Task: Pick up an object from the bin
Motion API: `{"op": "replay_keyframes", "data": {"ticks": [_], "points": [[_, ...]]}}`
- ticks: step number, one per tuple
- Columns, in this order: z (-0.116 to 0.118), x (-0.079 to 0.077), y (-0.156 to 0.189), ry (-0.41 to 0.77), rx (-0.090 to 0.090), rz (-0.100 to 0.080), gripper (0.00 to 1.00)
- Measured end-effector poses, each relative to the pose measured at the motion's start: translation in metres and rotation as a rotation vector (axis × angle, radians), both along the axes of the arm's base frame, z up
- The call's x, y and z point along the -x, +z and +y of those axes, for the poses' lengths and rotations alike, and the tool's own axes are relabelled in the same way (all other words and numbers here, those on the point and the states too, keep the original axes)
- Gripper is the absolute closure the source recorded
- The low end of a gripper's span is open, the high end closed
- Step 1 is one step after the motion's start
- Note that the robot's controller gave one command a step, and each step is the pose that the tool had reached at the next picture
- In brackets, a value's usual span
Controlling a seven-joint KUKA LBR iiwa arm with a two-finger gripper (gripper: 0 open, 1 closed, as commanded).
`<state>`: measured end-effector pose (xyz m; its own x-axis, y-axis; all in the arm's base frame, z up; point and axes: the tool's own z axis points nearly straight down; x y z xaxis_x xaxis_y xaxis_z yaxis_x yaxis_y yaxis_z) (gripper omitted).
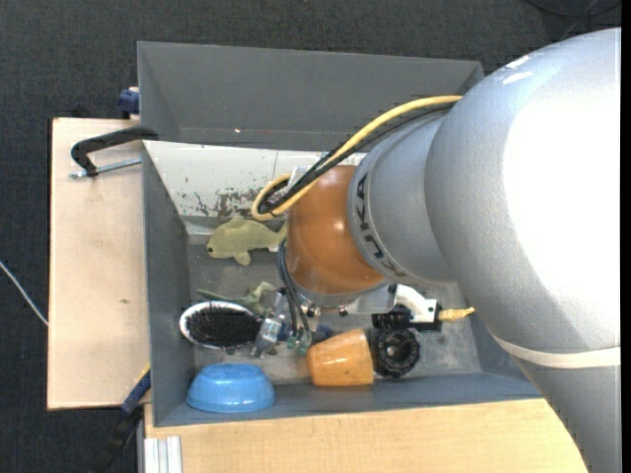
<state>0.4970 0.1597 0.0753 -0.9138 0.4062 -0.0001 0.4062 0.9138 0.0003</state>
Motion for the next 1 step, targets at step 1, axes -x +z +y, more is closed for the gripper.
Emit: {"op": "replay_keyframes", "data": {"ticks": [1], "points": [[0.0007,-0.0009,0.04,0.001,-0.002,-0.004,1.0]]}}
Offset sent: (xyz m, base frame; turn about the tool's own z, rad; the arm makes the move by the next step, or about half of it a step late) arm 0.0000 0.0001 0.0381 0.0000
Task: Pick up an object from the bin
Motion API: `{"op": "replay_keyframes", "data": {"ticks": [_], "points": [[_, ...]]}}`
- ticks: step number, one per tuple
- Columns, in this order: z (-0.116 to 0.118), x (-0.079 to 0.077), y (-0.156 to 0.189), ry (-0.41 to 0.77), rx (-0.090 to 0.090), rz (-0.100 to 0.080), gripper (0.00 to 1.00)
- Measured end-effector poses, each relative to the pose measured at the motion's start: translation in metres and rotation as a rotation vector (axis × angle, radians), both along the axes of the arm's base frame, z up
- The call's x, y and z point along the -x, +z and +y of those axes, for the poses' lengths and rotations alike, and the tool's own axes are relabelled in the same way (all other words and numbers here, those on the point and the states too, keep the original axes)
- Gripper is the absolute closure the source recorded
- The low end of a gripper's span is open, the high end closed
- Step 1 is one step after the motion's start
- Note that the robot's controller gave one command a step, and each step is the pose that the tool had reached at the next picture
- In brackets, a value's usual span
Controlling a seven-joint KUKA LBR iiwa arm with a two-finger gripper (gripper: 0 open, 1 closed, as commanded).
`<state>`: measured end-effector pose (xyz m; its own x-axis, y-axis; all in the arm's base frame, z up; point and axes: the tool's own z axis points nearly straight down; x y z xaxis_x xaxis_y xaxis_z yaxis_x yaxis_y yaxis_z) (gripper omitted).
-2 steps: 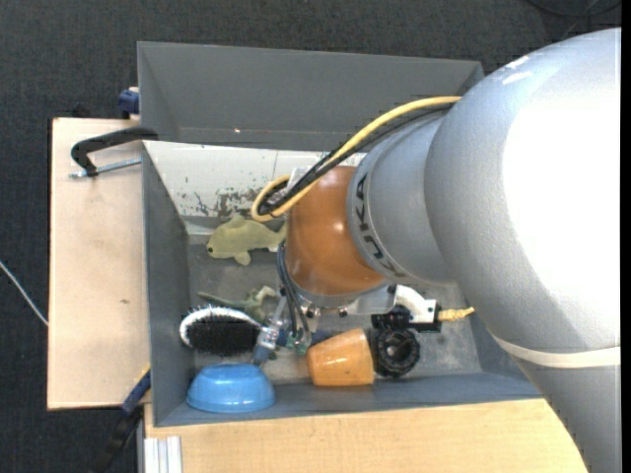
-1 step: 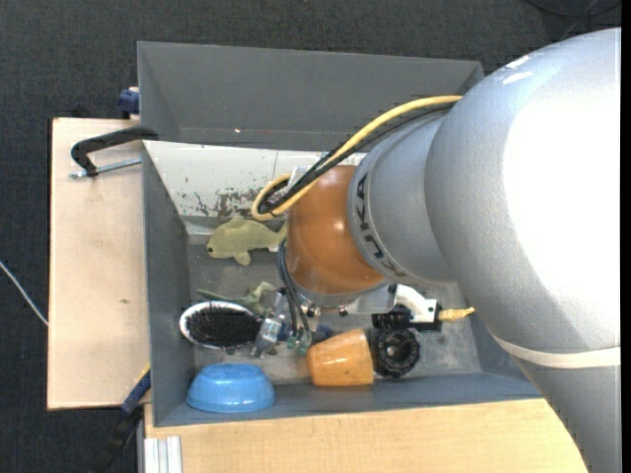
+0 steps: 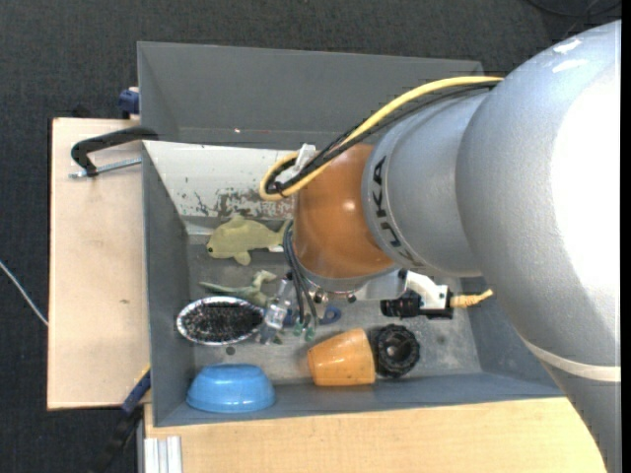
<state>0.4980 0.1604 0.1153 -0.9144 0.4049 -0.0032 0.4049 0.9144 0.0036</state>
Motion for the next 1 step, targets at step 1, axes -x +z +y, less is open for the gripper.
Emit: {"op": "replay_keyframes", "data": {"ticks": [1], "points": [[0.0008,-0.0013,0.0669,0.002,-0.001,-0.002,1.0]]}}
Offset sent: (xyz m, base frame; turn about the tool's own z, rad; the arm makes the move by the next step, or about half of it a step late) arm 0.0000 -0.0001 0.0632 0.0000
